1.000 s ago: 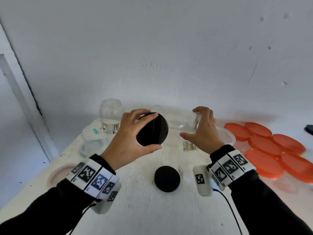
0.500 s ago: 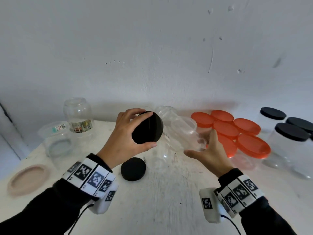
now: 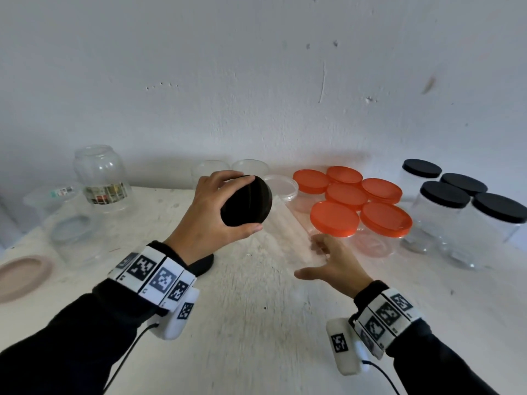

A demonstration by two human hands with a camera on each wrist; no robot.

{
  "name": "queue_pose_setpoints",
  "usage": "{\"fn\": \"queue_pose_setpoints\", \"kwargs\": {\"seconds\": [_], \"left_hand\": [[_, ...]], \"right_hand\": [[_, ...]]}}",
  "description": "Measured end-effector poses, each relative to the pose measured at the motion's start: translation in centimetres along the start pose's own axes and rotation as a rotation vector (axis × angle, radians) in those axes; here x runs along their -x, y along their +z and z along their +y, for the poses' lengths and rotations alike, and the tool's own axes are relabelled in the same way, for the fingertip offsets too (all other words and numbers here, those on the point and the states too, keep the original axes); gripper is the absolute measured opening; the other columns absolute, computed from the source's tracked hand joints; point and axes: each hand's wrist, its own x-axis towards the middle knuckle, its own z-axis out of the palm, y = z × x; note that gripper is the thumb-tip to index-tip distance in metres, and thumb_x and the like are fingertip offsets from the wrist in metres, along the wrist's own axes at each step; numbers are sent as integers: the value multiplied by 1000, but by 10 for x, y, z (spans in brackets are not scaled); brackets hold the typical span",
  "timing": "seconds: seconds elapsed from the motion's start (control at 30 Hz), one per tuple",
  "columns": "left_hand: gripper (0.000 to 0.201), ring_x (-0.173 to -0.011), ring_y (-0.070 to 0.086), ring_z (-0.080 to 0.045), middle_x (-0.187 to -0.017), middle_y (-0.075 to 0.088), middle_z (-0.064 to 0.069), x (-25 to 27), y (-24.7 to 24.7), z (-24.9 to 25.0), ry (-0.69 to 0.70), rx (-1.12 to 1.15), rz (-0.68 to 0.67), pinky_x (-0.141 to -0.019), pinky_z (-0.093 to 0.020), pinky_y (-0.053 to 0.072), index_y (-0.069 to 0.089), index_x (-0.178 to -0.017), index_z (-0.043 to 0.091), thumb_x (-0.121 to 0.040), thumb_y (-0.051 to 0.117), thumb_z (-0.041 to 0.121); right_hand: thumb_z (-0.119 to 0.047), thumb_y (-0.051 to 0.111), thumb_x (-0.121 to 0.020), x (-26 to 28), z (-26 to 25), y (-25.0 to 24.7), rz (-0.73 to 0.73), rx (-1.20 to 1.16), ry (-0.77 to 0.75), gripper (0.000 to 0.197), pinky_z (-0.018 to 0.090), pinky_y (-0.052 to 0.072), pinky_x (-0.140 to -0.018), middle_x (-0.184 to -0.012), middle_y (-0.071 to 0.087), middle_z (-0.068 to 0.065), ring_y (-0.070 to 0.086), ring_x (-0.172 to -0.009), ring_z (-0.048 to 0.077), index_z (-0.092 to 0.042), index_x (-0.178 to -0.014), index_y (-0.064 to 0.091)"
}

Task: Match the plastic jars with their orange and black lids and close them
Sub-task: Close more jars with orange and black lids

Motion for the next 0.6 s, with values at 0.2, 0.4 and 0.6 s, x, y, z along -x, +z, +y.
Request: {"fn": "queue_pose_setpoints", "kwargs": {"seconds": [0.2, 0.4, 0.6], "left_hand": [[77, -119, 33, -11, -131, 42, 8, -3, 13, 6, -8, 15, -8, -98, -19, 30, 48, -130, 27, -63, 61, 61], [74, -120, 31, -6, -130, 42, 10, -5, 27, 14, -13, 64, -53, -96, -15, 29, 49, -126, 26, -62, 61, 60], [74, -118, 31, -6, -131, 43, 8, -12, 44, 22, 2, 78, -124, -93, -3, 24, 50, -127, 25, -62, 57, 60]], "right_hand": [[-32, 85, -61, 5, 13, -4, -66, 34, 14, 82, 23, 42, -89, -118, 53, -5, 50, -108, 11, -14, -130, 44], [-25, 85, -64, 11, 19, -8, -121, 27, 33, 80, 24, 44, -90, -122, 43, -2, 50, -114, 15, -13, -130, 42], [-15, 81, -69, 17, 21, -16, -222, -31, 49, 89, 24, 41, -89, -123, 41, 5, 45, -115, 18, -18, -134, 20]]}}
